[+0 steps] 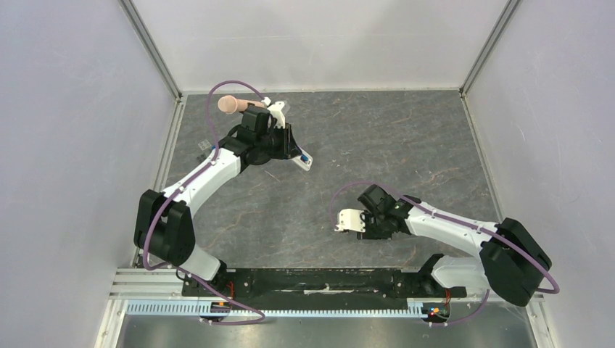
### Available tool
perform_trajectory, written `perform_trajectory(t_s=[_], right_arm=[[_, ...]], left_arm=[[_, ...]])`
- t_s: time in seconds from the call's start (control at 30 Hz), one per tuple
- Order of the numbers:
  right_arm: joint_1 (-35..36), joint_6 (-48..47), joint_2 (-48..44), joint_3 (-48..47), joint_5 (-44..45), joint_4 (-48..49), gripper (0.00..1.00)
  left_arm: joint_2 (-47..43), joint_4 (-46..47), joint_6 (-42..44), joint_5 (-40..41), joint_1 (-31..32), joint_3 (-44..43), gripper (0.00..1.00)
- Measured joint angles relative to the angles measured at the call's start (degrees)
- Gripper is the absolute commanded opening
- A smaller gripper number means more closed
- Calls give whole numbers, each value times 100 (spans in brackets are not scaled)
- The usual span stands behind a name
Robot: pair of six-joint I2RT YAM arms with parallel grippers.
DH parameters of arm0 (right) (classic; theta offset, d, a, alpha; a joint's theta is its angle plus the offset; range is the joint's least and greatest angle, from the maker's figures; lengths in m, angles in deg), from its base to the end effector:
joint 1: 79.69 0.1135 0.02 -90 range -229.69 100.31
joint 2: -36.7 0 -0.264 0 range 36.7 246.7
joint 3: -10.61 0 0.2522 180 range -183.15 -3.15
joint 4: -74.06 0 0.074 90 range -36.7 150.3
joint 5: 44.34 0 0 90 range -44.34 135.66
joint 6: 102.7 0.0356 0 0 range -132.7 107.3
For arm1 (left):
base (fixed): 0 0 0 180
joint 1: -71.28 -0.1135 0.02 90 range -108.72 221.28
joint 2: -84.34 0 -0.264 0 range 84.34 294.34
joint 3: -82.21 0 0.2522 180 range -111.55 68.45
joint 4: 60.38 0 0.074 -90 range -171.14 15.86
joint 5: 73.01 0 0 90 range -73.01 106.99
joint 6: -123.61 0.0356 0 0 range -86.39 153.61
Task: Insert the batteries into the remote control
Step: Pick up the battery from the center of the board.
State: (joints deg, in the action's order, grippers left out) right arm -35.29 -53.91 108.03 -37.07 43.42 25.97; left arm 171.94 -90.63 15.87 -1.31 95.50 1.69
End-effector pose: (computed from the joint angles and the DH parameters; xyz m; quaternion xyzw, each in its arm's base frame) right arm 0.1425 0.1415 0.1584 -0.6730 0.7221 0.0237 0.1580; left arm 0.3100 -0.1517 0.2808 0.1204 0.8794 -0.2899 0.3579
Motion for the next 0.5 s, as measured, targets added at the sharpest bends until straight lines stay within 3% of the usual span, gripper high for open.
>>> perform_trajectory(t_s=[0.17,0.5], right_arm=[[2,0,120,-87,-17,-55,36],[87,2,369,-258,-164,-348,4]], left_arm=[[0,2,0,-9,-11,0,2],[-13,-2,0,-35,-66,9,2]])
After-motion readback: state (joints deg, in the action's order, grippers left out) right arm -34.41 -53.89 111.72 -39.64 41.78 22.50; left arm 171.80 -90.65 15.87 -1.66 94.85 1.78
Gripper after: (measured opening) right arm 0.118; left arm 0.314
